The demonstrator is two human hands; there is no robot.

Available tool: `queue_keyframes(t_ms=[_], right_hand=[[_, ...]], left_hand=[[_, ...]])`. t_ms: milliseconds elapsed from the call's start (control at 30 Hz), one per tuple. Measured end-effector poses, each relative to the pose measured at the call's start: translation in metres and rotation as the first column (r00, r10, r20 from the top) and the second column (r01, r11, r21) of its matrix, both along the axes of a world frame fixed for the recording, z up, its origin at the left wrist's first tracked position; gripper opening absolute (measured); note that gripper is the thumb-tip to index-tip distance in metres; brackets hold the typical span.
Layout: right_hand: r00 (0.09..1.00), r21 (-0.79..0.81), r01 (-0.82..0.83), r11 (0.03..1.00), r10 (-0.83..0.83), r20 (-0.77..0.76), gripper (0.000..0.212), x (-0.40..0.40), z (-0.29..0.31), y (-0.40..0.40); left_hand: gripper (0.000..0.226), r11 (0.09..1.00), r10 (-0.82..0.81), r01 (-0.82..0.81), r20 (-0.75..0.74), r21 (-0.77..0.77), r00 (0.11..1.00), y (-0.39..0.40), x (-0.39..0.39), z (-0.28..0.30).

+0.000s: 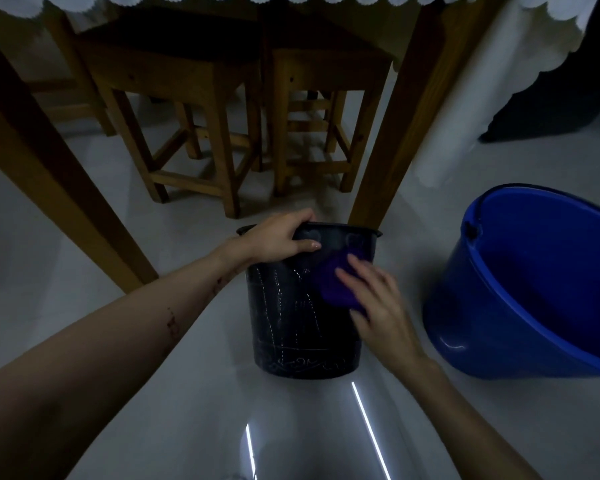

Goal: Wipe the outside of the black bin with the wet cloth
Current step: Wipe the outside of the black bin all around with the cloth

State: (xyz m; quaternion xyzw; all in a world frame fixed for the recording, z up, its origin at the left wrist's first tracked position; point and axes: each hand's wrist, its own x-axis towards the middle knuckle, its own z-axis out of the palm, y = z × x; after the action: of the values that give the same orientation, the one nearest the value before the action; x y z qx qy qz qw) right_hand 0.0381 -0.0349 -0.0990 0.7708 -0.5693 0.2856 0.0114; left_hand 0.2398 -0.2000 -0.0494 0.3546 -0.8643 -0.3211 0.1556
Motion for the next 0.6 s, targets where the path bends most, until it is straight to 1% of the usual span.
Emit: queue_keyframes(t_ms=[33, 67, 100, 167, 200, 267, 333, 400, 500, 600], right_hand=[[0.997, 0.038, -0.024, 0.999, 0.027, -0.078, 0.074, 0.002, -0.013, 0.001], [0.993, 0.081, -0.032, 0.996, 0.041, -0.113, 0.082, 0.004, -0.024, 0.003], [0.992, 0.115, -0.035, 0.993, 0.048, -0.12, 0.088, 0.006, -0.031, 0.006], [0.992, 0.143, -0.035, 0.989, 0.052, -0.119, 0.094, 0.01, -0.037, 0.009], [0.992, 0.146, -0.036, 0.989, 0.053, -0.116, 0.094, 0.011, -0.037, 0.009], [0.994, 0.153, -0.038, 0.987, 0.054, -0.097, 0.094, 0.014, -0.037, 0.007], [0.996, 0.165, -0.041, 0.985, 0.053, -0.072, 0.094, 0.016, -0.038, 0.006], [0.996, 0.167, -0.052, 0.985, 0.063, -0.064, 0.095, 0.018, -0.039, 0.005], [0.994, 0.183, -0.061, 0.981, 0.076, -0.076, 0.097, 0.021, -0.039, 0.003], [0.995, 0.182, -0.068, 0.981, 0.08, -0.06, 0.098, 0.023, -0.04, 0.001]], left_hand=[[0.019, 1.0, -0.005, 0.005, -0.007, 0.004, 1.0, -0.001, 0.004, -0.001], [0.02, 1.0, -0.011, 0.011, -0.012, 0.003, 1.0, -0.003, 0.008, -0.001], [0.022, 1.0, -0.02, 0.02, -0.013, 0.002, 1.0, -0.004, 0.012, -0.001], [0.027, 0.998, -0.061, 0.061, -0.001, -0.007, 0.998, -0.004, 0.017, -0.001], [0.034, 0.996, -0.088, 0.088, 0.021, -0.029, 0.996, -0.004, 0.019, -0.002], [0.052, 0.977, -0.122, 0.137, 0.096, -0.162, 0.988, -0.005, 0.023, -0.007], [0.064, 0.926, -0.146, 0.187, 0.145, -0.328, 0.979, -0.005, 0.027, -0.011], [0.068, 0.864, -0.189, 0.249, 0.177, -0.437, 0.966, -0.005, 0.03, -0.013], [0.066, 0.775, -0.23, 0.339, 0.263, -0.533, 0.937, -0.005, 0.031, -0.013], [0.058, 0.709, -0.264, 0.395, 0.3, -0.584, 0.917, -0.009, 0.036, -0.017]])
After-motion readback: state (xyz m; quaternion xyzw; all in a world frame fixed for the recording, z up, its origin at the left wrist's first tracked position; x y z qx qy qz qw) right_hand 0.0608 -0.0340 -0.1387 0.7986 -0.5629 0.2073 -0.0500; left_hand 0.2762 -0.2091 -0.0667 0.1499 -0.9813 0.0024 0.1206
